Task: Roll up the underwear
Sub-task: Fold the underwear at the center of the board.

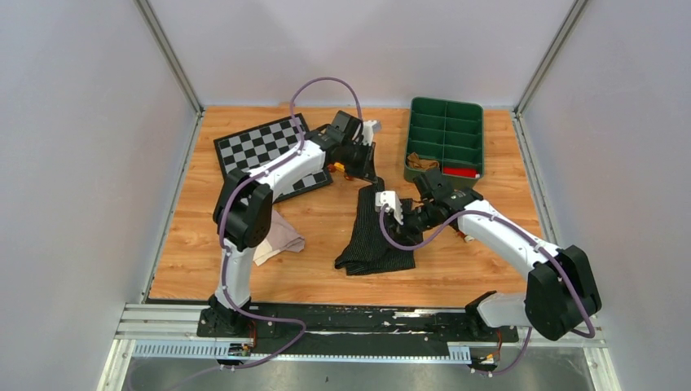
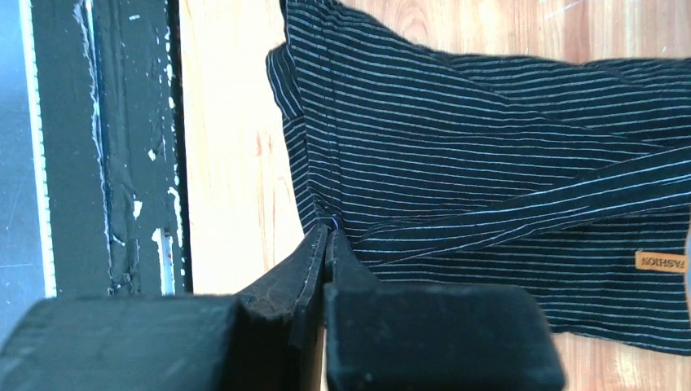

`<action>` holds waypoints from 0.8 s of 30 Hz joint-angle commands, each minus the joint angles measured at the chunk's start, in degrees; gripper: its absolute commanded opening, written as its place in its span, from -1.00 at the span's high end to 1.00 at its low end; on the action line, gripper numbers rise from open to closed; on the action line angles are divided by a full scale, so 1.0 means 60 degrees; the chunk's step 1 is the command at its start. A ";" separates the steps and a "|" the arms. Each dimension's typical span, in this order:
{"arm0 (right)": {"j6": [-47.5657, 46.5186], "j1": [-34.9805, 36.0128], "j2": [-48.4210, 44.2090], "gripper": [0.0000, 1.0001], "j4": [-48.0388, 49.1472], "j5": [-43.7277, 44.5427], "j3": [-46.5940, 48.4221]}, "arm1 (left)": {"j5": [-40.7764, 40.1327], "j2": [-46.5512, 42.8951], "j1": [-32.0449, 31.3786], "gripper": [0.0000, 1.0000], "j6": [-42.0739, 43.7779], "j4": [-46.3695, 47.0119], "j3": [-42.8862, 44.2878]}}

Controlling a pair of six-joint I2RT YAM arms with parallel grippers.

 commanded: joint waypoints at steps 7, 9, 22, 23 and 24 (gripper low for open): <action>-0.1471 -0.0396 -0.0158 1.00 -0.0476 0.0350 -0.0653 | -0.0163 0.0645 -0.0305 1.00 0.0119 0.0424 0.0608; -0.1612 -0.0397 -0.0201 1.00 -0.0502 0.0466 -0.0841 | -0.0126 0.0714 -0.0366 1.00 0.0026 0.0529 0.0632; -0.2457 -0.0415 -0.0300 1.00 -0.1491 0.0901 -0.0887 | 0.0116 0.1236 -0.0957 1.00 -0.0124 0.1008 0.1094; -0.2496 -0.0401 -0.0331 1.00 -0.1574 0.0888 -0.0883 | 0.0163 0.1219 -0.0980 1.00 -0.0152 0.1124 0.1091; -0.2532 -0.0409 -0.0385 1.00 -0.1650 0.0876 -0.0881 | 0.0147 0.1199 -0.1018 1.00 -0.0185 0.1232 0.1087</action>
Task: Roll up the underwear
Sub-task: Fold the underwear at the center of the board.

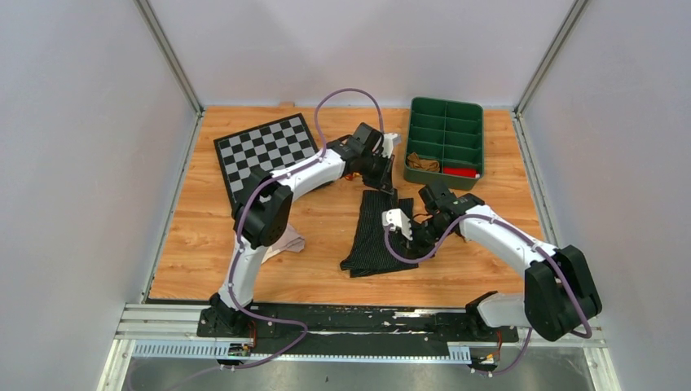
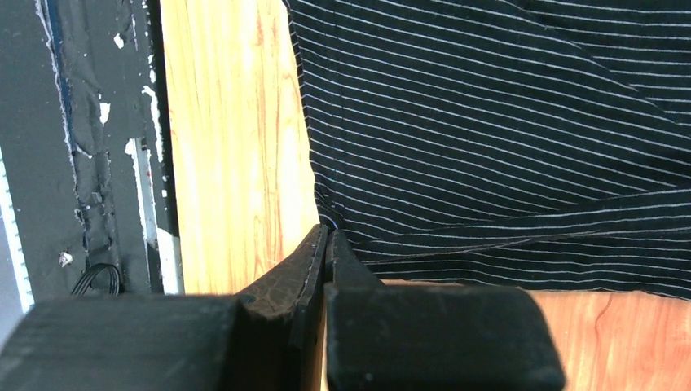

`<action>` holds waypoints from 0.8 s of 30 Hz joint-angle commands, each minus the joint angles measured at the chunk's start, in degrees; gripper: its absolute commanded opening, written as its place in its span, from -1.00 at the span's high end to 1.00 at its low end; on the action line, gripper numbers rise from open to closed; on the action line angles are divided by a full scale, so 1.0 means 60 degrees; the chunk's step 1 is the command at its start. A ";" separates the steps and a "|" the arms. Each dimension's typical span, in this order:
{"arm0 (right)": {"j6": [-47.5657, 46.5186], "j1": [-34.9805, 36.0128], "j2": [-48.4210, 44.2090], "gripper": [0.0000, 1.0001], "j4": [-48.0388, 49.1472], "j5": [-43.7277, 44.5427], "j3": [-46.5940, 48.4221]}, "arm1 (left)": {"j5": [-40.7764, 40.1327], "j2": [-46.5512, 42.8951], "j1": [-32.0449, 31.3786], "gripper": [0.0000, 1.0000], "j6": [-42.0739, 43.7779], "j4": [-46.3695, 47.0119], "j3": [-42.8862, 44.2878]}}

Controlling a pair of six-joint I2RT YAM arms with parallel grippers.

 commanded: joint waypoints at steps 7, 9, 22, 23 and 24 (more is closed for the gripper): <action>-0.0922 -0.0036 -0.0435 1.00 -0.0805 0.0230 -0.0173 | 0.0195 0.0499 -0.0450 1.00 -0.0067 0.0634 0.0751; -0.1045 -0.0073 -0.0433 1.00 -0.0885 0.0322 -0.0237 | 0.0166 0.0615 -0.0501 1.00 0.0000 0.0609 0.0768; -0.0844 -0.0258 -0.0363 1.00 -0.1218 0.0109 0.0105 | 0.0097 0.0783 -0.0447 1.00 0.0520 0.0231 0.1042; -0.0735 -0.0256 -0.0285 1.00 -0.1125 0.0021 0.0185 | 0.0071 0.0727 -0.0400 1.00 0.0545 0.0203 0.0990; -0.0658 -0.0245 -0.0156 1.00 -0.1038 -0.0043 0.0260 | 0.0077 0.0700 -0.0321 1.00 0.0572 0.0150 0.0945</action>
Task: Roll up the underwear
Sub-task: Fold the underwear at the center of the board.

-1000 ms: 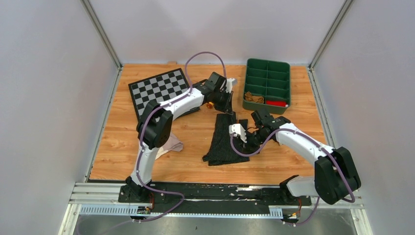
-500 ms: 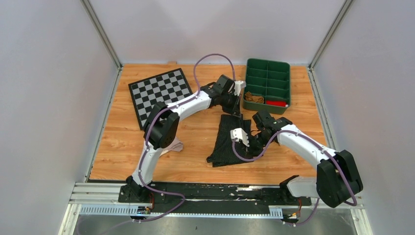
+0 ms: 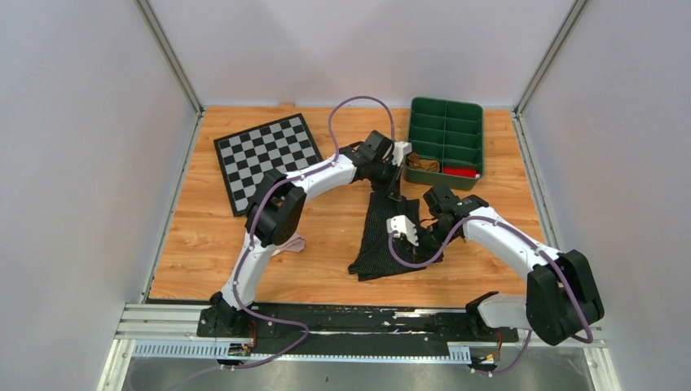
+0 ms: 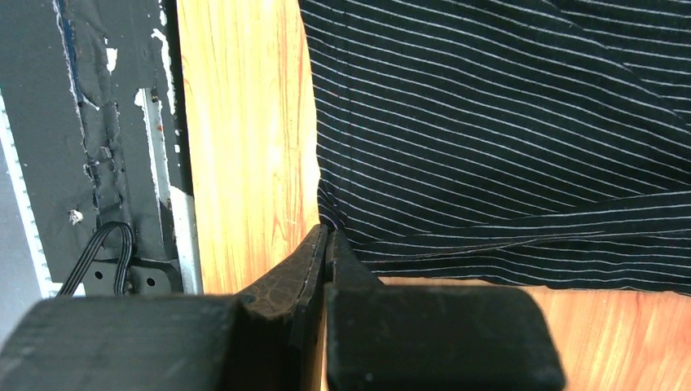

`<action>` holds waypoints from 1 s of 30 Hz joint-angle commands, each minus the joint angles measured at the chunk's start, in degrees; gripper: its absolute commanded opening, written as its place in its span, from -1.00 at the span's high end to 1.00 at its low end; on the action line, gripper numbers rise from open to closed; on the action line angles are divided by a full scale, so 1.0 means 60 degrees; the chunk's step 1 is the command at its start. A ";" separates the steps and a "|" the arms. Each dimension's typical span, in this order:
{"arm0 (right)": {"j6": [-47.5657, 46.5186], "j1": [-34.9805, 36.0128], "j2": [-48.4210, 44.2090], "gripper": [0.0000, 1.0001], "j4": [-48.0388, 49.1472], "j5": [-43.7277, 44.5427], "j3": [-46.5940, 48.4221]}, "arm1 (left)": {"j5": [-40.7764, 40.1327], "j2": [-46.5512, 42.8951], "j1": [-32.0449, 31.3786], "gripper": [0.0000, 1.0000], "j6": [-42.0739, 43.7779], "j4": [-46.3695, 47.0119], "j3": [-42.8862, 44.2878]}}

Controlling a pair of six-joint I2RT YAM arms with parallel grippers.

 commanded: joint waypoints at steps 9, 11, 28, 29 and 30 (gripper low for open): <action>0.0239 0.0014 0.0817 1.00 -0.0015 -0.0380 0.1108 | 0.0288 -0.0397 0.0460 1.00 0.0578 -0.0150 -0.0055; 0.0261 0.0016 0.0717 1.00 -0.0265 -0.0367 0.1271 | 0.0542 -0.0539 0.0455 1.00 0.0304 0.0027 -0.0084; 0.0166 -0.0524 -0.0571 1.00 -0.1169 0.0589 0.0225 | 0.1340 0.0450 -0.0302 1.00 -0.1884 0.1984 0.0392; 0.0153 -0.0581 -0.0547 1.00 -0.1119 0.0607 0.0173 | 0.1328 0.0556 -0.0327 1.00 -0.1886 0.2004 0.0473; 0.0159 -0.0620 -0.0514 1.00 -0.1047 0.0626 0.0123 | 0.1286 0.0655 -0.0342 1.00 -0.1863 0.1990 0.0542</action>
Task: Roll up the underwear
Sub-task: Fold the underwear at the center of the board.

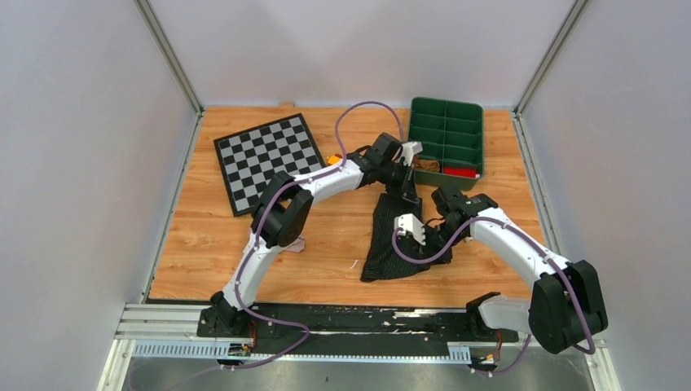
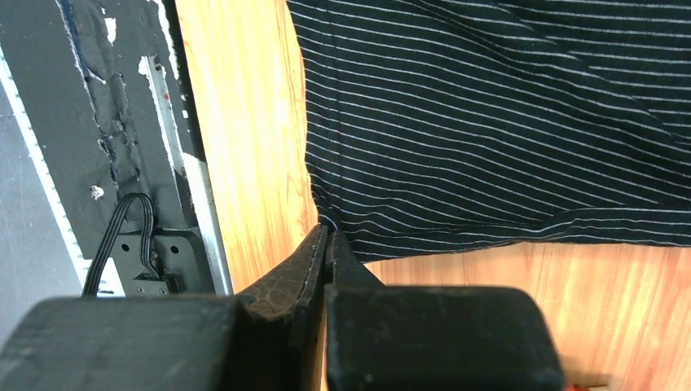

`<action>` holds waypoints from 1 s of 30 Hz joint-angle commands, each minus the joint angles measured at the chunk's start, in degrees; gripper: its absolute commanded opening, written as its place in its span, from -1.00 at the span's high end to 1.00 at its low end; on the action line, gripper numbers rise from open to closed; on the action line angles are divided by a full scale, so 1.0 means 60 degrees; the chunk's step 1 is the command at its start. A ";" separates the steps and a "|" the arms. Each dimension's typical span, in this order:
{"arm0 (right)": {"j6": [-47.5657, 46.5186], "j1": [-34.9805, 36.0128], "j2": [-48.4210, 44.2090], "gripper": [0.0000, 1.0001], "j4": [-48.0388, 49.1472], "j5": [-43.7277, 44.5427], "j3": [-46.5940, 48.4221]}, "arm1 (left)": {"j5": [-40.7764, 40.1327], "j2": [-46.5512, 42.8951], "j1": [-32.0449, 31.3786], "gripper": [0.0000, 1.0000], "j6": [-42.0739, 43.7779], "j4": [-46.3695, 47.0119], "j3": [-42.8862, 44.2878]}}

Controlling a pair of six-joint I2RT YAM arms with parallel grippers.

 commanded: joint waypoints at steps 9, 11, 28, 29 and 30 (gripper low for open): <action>0.0125 -0.0240 0.0420 1.00 0.0036 -0.0120 0.0517 | -0.0413 -0.0147 0.0021 1.00 0.0274 -0.0301 0.0436; 0.0199 -0.0237 0.0350 1.00 -0.0175 -0.0317 0.0830 | -0.0575 -0.0538 0.0144 1.00 0.0498 -0.0515 0.0375; 0.1044 0.0551 0.0710 1.00 -0.0252 -0.1274 0.2009 | -0.0316 -0.1982 0.0976 1.00 0.0751 -0.1497 -0.0804; 0.1050 0.0588 0.0713 1.00 -0.0250 -0.1277 0.1963 | -0.0277 -0.1895 0.0963 1.00 0.0634 -0.1418 -0.0796; 0.1056 0.0609 0.0702 1.00 -0.0213 -0.1251 0.1886 | -0.0279 -0.1707 0.0928 1.00 0.0565 -0.1311 -0.0781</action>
